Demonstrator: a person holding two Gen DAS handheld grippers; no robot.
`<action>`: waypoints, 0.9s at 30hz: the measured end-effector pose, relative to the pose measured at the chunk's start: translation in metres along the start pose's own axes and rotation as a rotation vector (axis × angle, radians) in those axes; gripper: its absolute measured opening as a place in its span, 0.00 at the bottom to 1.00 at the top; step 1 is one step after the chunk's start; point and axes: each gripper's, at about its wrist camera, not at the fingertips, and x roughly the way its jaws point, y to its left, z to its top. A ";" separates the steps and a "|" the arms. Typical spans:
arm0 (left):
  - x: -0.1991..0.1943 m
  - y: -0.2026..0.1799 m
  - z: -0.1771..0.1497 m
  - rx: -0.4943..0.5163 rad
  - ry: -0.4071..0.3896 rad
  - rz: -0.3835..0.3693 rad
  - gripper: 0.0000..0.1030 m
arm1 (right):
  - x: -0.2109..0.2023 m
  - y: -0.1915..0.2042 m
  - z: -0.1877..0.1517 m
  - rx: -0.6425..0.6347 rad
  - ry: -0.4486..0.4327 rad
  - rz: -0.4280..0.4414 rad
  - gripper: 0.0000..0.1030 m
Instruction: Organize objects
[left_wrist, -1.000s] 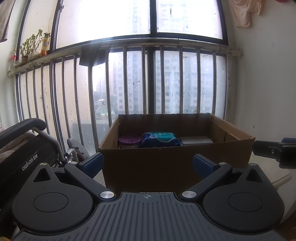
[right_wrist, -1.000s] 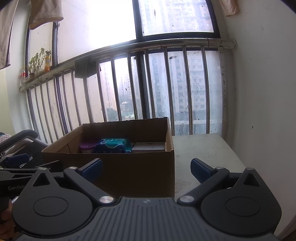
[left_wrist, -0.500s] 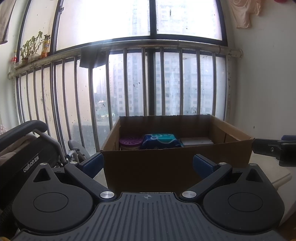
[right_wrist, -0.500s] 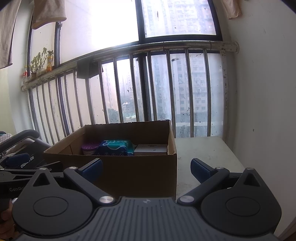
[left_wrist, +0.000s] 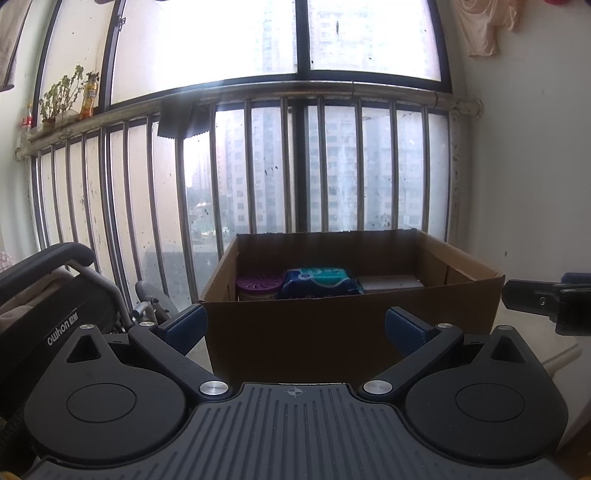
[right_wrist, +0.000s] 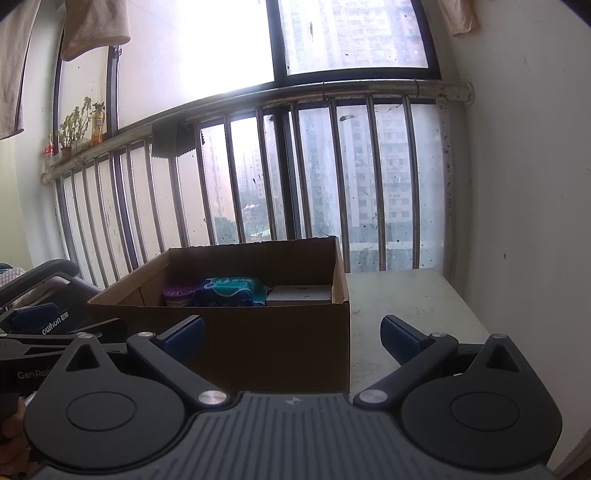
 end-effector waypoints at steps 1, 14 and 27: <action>0.000 0.000 0.000 0.000 0.001 -0.001 1.00 | 0.000 0.000 0.000 0.001 -0.001 -0.001 1.00; 0.002 0.000 -0.001 0.002 0.004 -0.002 1.00 | 0.002 0.000 -0.001 -0.001 0.007 -0.002 1.00; 0.007 0.000 -0.003 0.002 0.019 0.001 1.00 | 0.009 -0.001 -0.002 0.001 0.019 -0.001 1.00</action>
